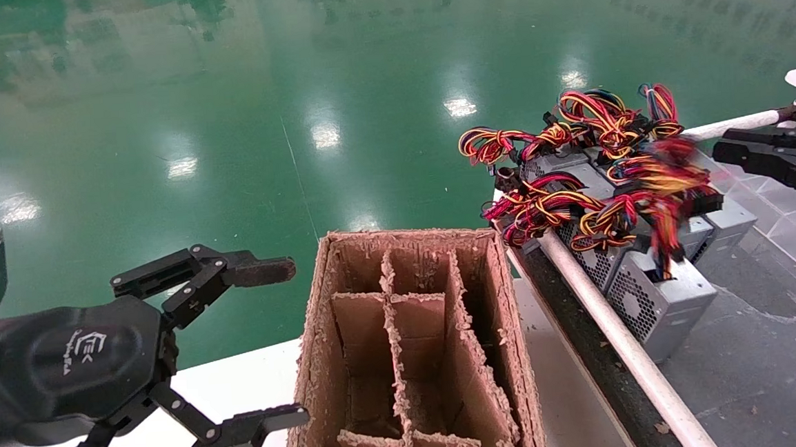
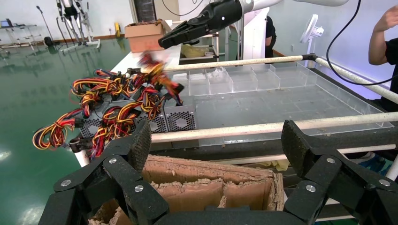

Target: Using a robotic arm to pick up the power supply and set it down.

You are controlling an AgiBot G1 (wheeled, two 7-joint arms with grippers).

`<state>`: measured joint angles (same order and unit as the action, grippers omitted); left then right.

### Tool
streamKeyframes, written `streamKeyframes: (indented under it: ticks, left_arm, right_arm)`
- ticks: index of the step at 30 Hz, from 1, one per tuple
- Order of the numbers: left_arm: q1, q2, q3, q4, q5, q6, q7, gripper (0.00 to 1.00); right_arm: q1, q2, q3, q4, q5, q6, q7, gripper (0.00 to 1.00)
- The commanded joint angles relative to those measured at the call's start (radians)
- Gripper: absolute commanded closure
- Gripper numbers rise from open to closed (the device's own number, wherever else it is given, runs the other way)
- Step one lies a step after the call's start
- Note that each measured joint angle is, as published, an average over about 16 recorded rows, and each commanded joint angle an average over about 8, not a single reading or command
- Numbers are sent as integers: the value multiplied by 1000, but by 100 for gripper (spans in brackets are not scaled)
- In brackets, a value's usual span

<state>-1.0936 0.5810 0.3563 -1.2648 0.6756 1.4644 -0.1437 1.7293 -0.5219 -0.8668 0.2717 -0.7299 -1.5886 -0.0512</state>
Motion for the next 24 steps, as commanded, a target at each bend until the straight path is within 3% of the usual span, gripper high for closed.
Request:
streamKeyframes:
  ticks: [1,17,24]
  left_arm:
    - [0,0,0,0,0,0,0,0]
    - [0,0,0,0,0,0,0,0]
    - [0,0,0,0,0,0,0,0]
  right_arm:
    - [4,-3,-7,-6,2,0,-1,0]
    - [39,-43,3,-67,93,1,47,0]
    - [-3,-49,44,-11,107,4,66,0]
